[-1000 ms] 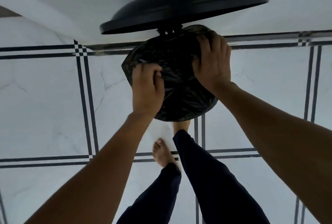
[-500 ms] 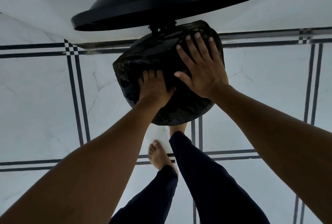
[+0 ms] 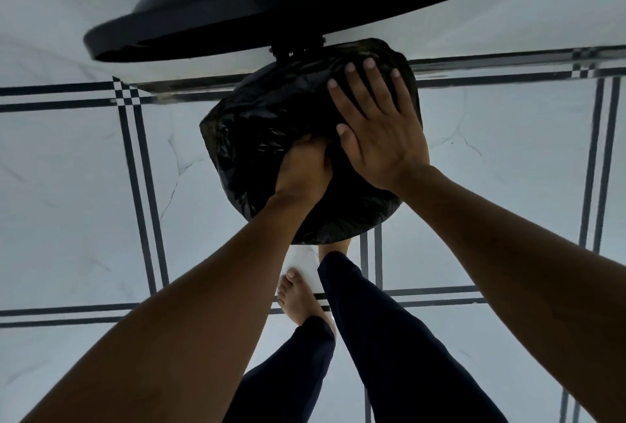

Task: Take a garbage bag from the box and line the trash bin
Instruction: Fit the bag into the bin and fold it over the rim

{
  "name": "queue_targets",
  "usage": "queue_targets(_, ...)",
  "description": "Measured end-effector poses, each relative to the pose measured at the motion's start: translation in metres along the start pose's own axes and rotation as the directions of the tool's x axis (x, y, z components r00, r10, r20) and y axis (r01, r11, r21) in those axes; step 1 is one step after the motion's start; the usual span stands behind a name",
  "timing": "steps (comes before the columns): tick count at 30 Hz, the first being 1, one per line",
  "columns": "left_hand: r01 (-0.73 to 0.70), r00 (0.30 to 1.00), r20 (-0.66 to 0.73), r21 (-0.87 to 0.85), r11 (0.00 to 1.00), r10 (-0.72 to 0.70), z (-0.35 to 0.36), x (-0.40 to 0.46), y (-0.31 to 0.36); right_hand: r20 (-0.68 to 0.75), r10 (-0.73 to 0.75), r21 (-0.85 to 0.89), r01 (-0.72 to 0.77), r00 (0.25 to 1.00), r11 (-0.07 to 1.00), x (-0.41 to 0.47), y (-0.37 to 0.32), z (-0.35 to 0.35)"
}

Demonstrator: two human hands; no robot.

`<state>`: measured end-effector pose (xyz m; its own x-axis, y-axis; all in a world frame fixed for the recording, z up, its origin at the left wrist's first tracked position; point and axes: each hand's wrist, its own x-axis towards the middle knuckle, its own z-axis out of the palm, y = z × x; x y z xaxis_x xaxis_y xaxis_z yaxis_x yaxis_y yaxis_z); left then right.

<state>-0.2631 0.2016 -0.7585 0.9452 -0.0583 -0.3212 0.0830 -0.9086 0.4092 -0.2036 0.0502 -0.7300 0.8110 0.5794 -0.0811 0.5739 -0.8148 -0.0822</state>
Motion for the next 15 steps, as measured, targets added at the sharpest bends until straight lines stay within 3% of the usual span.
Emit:
queue_targets(2,-0.045,0.985,0.173,0.111,0.993,0.026,0.016,0.016,0.003,-0.017,0.012,0.029,-0.012,1.000,1.000,0.001,0.001,0.004)
queue_targets(3,-0.013,0.968,0.248,0.172,0.985,-0.030,0.025,0.024,0.003,-0.026,0.015,0.035,-0.014,1.000,0.999,0.000,0.001,0.005)
queue_targets(6,0.259,0.867,0.374,0.225,0.939,-0.329,0.040,0.044,-0.006,-0.041,0.009,0.030,-0.008,0.999,1.000,0.000,0.004,0.004)
queue_targets(8,0.280,0.822,0.420,0.290,0.915,-0.385,0.044,0.044,-0.010,-0.027,0.000,0.015,0.000,1.000,1.000,-0.001,0.005,0.003)
queue_targets(12,0.248,0.834,0.407,0.324,0.913,-0.371,0.046,0.044,-0.015,0.002,0.001,-0.021,-0.001,1.000,1.000,-0.001,0.002,0.002)
queue_targets(13,0.205,0.871,0.368,0.333,0.921,-0.326,0.044,0.042,-0.014,0.001,0.005,-0.016,-0.004,1.000,1.000,0.000,0.002,0.001)
queue_targets(15,0.021,0.973,0.210,0.320,0.947,-0.093,0.041,0.033,-0.010,-0.006,0.010,-0.003,-0.010,1.000,1.000,0.001,0.002,0.000)
